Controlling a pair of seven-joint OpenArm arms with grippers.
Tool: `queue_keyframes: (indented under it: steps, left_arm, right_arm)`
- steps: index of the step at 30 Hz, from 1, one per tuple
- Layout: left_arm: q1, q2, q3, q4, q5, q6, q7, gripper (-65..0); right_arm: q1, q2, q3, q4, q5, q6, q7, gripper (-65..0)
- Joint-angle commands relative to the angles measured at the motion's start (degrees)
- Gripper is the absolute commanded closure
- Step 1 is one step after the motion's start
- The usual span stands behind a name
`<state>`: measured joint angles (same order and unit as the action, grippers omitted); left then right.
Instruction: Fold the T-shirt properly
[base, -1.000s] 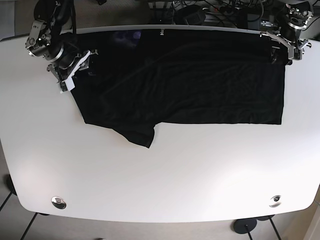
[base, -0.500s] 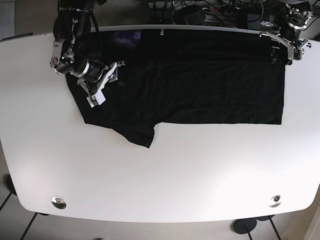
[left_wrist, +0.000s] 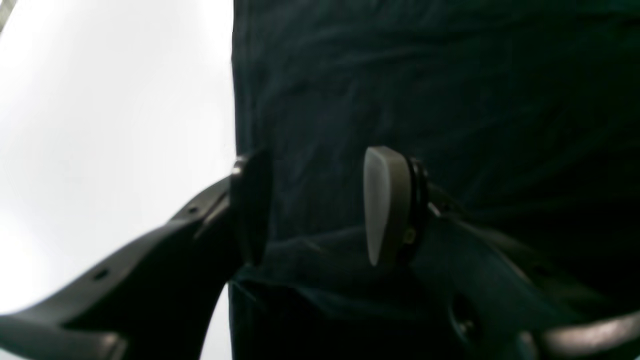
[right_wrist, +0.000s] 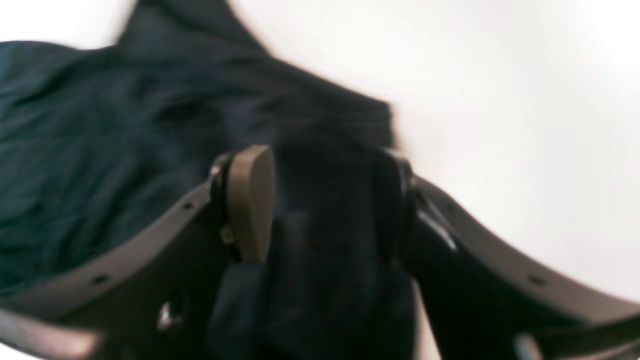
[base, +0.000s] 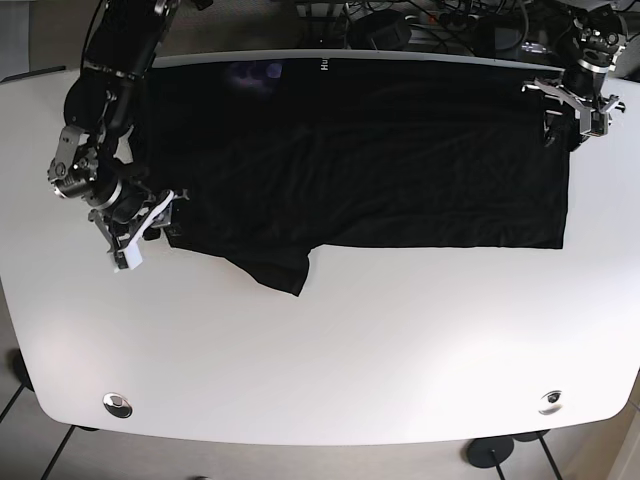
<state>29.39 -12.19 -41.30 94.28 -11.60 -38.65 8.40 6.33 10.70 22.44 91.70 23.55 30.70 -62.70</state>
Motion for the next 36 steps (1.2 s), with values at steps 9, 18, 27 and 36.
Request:
queue_keyframes:
  steps: [9,18,27,36]
  left_arm:
    - [-6.13,-1.05,-0.77,0.88,-0.76,0.02,7.11,-28.6]
    - [-17.65,-3.24,-1.65,-0.87,-0.32,6.7,15.73,-41.8]
    - [-39.89,-12.12,7.41,-31.29,-0.4,13.38,17.93,-48.2]
    - [-46.22,-13.27,16.73,-43.16,-0.67,13.2,17.84,-47.8]
  right_arm:
    - [12.35,1.21,-0.41,-22.91,-11.29,1.7,12.19,-40.9]
    - [8.75,-0.28,-0.24,-23.79,-11.2,3.37,14.56,-22.5]
    - [8.66,-1.34,0.11,-23.35,-11.29,3.54,14.56,-1.9]
    - [8.66,-2.39,0.2,-23.35,-11.2,3.54,14.56,-1.9]
